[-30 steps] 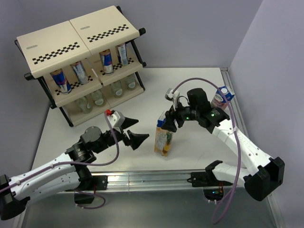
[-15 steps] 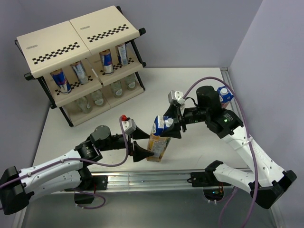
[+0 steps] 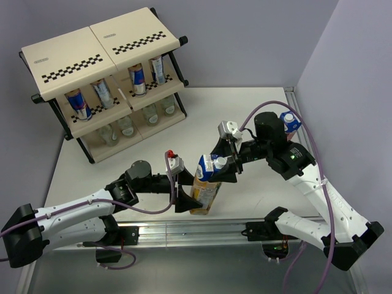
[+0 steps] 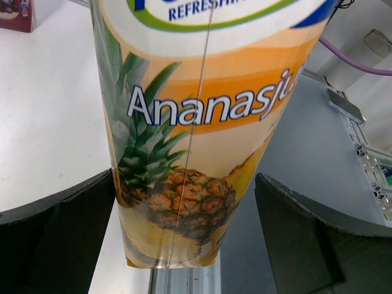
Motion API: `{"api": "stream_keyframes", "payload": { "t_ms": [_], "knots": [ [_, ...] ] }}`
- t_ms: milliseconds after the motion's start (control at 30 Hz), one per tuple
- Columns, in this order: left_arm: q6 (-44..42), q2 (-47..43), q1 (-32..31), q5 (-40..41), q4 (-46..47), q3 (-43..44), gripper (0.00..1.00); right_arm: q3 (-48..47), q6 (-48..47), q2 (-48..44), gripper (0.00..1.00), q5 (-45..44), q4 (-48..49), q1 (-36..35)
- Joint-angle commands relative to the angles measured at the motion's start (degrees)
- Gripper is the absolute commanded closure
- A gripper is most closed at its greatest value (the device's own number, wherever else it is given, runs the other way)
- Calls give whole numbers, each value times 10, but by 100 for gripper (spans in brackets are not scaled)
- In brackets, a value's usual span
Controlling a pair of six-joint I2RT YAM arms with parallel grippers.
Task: Place and organize the beverage onto the shelf
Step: Pick up the drink from the center of the board.
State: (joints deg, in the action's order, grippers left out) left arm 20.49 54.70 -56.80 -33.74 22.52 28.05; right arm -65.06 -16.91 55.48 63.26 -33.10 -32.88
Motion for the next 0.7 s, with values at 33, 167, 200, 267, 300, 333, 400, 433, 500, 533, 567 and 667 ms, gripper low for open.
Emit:
{"api": "stream_keyframes", "payload": {
  "t_ms": [33, 167, 200, 267, 300, 333, 400, 433, 500, 533, 567, 667],
  "knots": [
    [6, 8, -6, -15, 36, 30, 1, -67, 10, -14, 80, 62, 98, -9],
    [7, 12, -7, -3, 32, 38, 1, -71, -1, -8, 80, 52, 81, -18],
    [7, 10, -7, -3, 31, 39, 1, -72, -3, -6, 80, 49, 78, -21],
    [7, 9, -7, 0, 31, 42, 1, -79, -9, 1, 80, 42, 61, -29],
    [6, 7, -8, 1, 33, 43, 1, -81, -18, 3, 80, 39, 55, -32],
    [6, 7, -8, 1, 33, 46, 0, -83, -22, 8, 80, 34, 48, -36],
    [4, 7, -8, 1, 32, 47, 1, -84, -24, 11, 80, 23, 41, -46],
    [3, 8, -8, 1, 31, 48, 2, -82, -23, 13, 80, 22, 42, -49],
    [4, 12, -8, 1, 31, 48, 5, -82, -18, 14, 80, 12, 48, -53],
    [6, 14, -8, 1, 33, 50, 8, -84, -17, 14, 80, 9, 50, -55],
    [7, 16, -8, 0, 36, 50, 10, -86, -18, 16, 80, 7, 48, -57],
    [13, 23, -8, -5, 46, 50, 26, -94, -19, 23, 78, 6, 45, -61]
  ]
}}
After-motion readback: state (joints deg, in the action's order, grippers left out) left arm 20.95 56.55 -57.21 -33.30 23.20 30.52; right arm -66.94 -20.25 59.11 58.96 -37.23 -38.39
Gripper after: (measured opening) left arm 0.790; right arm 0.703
